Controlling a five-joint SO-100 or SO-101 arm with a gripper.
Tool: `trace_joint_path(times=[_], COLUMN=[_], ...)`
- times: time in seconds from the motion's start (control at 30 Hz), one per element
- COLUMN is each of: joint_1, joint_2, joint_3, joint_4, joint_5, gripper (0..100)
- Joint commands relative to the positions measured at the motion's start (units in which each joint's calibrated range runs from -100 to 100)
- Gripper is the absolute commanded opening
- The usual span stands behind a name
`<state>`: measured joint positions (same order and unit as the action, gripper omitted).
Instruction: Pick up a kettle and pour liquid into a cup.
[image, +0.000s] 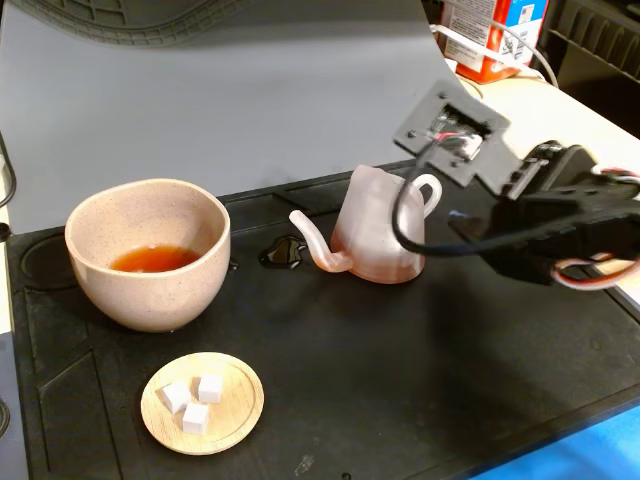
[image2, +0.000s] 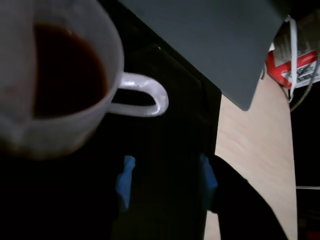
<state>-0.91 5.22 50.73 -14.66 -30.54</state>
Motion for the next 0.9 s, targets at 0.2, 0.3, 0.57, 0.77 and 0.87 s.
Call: trace_joint_path(times=[0.2,0.3,0.57,0.77,0.87], joint_1=[-0.04,-0.04,3.15,3.76,3.68], joint_2=[-30.91,-43.36,-59.06,-73.06,-78.00], joint_3=[21.50,28.85,36.57,47.91,49.18], joint_4=[-0.86,-0.77,-0.17,-0.08,4.85], joint_5=[-4.49,-9.11,-14.30,-19.92,-20.81], gripper=[5,1,1,1,1])
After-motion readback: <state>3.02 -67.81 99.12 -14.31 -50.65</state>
